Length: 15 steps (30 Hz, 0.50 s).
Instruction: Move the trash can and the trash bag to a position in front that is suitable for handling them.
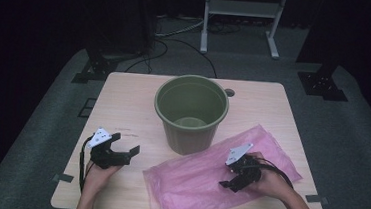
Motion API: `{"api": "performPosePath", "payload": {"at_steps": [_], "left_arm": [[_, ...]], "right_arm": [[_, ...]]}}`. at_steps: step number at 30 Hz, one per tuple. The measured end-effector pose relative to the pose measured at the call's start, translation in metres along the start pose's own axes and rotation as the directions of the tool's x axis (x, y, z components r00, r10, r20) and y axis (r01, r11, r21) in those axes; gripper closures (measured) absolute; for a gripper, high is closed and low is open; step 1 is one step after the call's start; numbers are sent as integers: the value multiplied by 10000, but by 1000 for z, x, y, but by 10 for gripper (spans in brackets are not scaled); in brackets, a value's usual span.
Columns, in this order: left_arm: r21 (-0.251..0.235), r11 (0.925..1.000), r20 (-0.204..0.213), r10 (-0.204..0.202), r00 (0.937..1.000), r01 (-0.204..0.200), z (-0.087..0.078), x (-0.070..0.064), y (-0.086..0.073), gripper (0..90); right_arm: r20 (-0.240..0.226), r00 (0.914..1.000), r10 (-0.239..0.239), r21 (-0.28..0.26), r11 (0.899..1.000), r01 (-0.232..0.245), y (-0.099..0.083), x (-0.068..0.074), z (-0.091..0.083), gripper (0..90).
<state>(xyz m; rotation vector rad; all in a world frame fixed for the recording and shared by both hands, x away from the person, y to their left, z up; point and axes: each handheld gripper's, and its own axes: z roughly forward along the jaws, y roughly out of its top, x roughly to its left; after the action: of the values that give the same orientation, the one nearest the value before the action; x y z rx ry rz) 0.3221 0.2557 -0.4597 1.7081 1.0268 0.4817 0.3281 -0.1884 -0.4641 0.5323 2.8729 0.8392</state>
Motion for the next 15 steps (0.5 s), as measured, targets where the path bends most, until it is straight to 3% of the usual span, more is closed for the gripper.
{"api": "performPosePath", "payload": {"at_steps": [5,15], "left_arm": [[-46,9999,-18,-103,9999,103,-2,3,-1,0],[-247,9996,-73,-157,9998,156,-7,5,1,0]], "right_arm": [[-203,9993,-307,170,9994,310,9,8,0,482],[-97,9999,-43,508,9987,48,20,24,2,810]]}}
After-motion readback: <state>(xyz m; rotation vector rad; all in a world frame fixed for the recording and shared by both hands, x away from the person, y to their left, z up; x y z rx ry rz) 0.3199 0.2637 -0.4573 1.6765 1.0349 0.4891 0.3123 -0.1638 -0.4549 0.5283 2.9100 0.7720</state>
